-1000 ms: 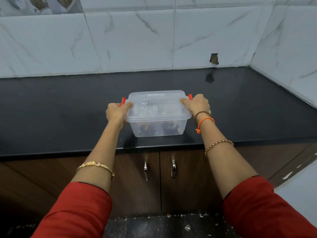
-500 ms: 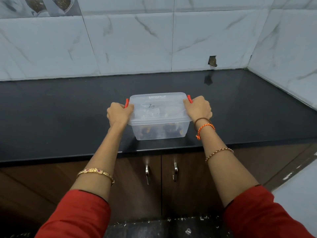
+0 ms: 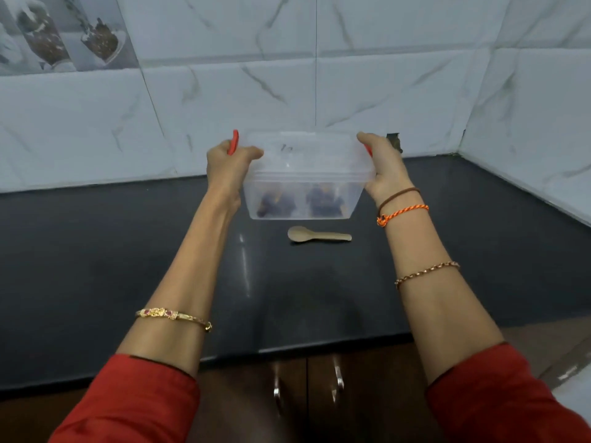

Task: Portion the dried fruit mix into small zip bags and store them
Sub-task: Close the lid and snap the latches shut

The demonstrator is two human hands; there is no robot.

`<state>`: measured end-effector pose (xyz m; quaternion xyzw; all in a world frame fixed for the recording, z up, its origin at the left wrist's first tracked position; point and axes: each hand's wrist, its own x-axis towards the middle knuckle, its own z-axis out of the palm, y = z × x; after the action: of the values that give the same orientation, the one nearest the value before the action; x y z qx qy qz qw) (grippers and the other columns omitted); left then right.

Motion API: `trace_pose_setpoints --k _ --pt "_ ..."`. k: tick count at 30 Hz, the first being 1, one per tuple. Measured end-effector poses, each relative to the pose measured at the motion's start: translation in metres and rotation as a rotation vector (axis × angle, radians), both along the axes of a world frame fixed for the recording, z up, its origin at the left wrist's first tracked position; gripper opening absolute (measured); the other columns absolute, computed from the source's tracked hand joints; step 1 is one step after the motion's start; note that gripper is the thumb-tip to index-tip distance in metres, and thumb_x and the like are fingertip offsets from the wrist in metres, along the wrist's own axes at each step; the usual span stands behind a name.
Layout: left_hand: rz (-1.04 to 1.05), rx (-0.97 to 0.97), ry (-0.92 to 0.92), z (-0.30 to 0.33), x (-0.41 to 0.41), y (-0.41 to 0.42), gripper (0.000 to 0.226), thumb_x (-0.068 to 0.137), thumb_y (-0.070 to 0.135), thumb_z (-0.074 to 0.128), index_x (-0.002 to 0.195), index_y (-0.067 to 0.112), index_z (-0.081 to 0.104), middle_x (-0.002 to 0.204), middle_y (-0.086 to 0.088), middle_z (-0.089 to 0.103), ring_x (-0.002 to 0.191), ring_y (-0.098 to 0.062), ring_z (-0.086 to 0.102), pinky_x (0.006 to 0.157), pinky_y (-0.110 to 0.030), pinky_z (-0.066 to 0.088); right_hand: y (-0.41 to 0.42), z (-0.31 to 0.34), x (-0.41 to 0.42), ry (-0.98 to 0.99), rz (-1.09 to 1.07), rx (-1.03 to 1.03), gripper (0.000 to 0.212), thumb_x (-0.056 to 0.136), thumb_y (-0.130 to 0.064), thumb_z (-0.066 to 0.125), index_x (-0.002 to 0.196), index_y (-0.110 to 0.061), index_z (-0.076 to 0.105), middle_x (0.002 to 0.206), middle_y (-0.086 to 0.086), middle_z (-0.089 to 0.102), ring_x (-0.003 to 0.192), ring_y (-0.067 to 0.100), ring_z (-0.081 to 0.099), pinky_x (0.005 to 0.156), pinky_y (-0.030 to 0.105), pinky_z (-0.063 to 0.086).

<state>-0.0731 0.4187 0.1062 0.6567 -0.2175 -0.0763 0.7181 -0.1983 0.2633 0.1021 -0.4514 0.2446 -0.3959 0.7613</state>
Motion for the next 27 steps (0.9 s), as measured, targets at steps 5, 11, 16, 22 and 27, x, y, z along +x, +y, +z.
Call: trace_pose_setpoints --k 5,11,16,22,27 --pt "-0.016 -0.016 -0.025 0.019 0.039 -0.058 0.024 0.08 0.007 0.061 0.071 0.025 0.047 0.084 0.008 0.055 0.084 -0.016 0.053 0.072 -0.027 0.042 -0.055 0.019 0.036 -0.004 -0.019 -0.022 0.009 0.087 -0.009 0.054 0.079 -0.009 0.056 0.071 0.003 0.057 0.065 0.017 0.057 0.057 0.026 0.048" --pt "0.013 0.037 -0.029 -0.017 0.095 -0.138 0.023 0.084 -0.004 0.049 0.086 0.018 0.056 0.085 0.006 0.058 0.083 -0.015 0.054 0.069 -0.02 0.046 -0.135 -0.009 0.097 0.101 -0.06 0.074 0.012 0.094 -0.016 0.053 0.089 -0.007 0.058 0.073 0.002 0.054 0.065 0.014 0.051 0.058 0.025 0.046" --pt "0.114 0.14 0.051 -0.06 0.139 -0.187 0.052 0.086 -0.001 0.046 0.137 0.01 0.043 0.139 -0.002 0.049 0.123 -0.02 0.049 0.108 -0.036 0.039 -0.184 -0.054 0.15 0.174 -0.01 0.067 0.016 0.096 -0.02 0.049 0.09 -0.011 0.062 0.083 -0.001 0.058 0.082 0.015 0.056 0.075 0.025 0.049" --pt "0.226 0.231 0.072 -0.093 0.178 -0.215 0.051 0.087 0.0 0.045 0.138 0.01 0.043 0.138 -0.004 0.05 0.126 -0.021 0.047 0.111 -0.036 0.035 -0.216 -0.091 0.2 0.22 0.018 0.039 0.038 0.096 -0.026 0.05 0.13 -0.01 0.052 0.127 0.001 0.057 0.118 0.018 0.053 0.106 0.032 0.04" --pt "0.227 0.236 0.092 -0.101 0.203 -0.225 0.052 0.089 0.001 0.045 0.14 0.009 0.04 0.141 -0.005 0.046 0.127 -0.021 0.046 0.111 -0.035 0.035 -0.23 -0.104 0.228 0.276 -0.026 0.021 0.039 0.095 -0.026 0.05 0.132 -0.014 0.052 0.134 0.001 0.054 0.124 0.02 0.05 0.108 0.038 0.039"
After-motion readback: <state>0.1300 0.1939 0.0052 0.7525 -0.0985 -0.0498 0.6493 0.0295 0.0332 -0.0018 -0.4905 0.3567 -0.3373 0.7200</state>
